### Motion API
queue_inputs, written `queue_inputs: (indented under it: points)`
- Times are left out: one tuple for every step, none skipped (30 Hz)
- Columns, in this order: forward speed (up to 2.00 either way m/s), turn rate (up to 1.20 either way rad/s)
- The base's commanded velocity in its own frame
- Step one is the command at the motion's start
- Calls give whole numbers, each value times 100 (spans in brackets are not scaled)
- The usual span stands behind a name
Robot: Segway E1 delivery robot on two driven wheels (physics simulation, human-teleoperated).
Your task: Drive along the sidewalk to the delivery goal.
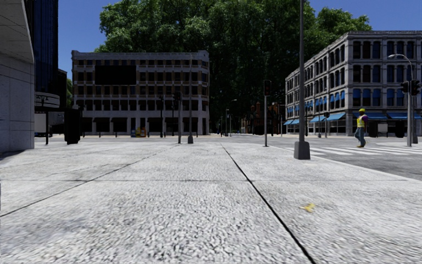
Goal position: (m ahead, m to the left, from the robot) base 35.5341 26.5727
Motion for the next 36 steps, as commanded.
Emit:
queue_inputs:
  points:
    - [200,0]
    - [200,0]
    - [200,0]
    - [200,0]
    - [200,0]
    - [200,0]
    - [200,0]
    - [200,0]
    - [200,0]
    - [200,0]
    - [200,0]
    - [200,0]
    - [200,0]
    - [200,0]
    - [200,0]
    - [200,0]
    - [200,0]
    - [200,0]
    - [200,0]
    - [200,0]
    - [200,0]
    - [200,0]
    - [200,0]
    - [200,0]
    - [200,0]
    - [200,0]
    - [200,0]
    - [200,0]
    - [200,0]
    - [200,0]
    - [200,0]
    - [200,0]
    - [200,0]
    - [200,0]
    - [200,5]
    - [200,19]
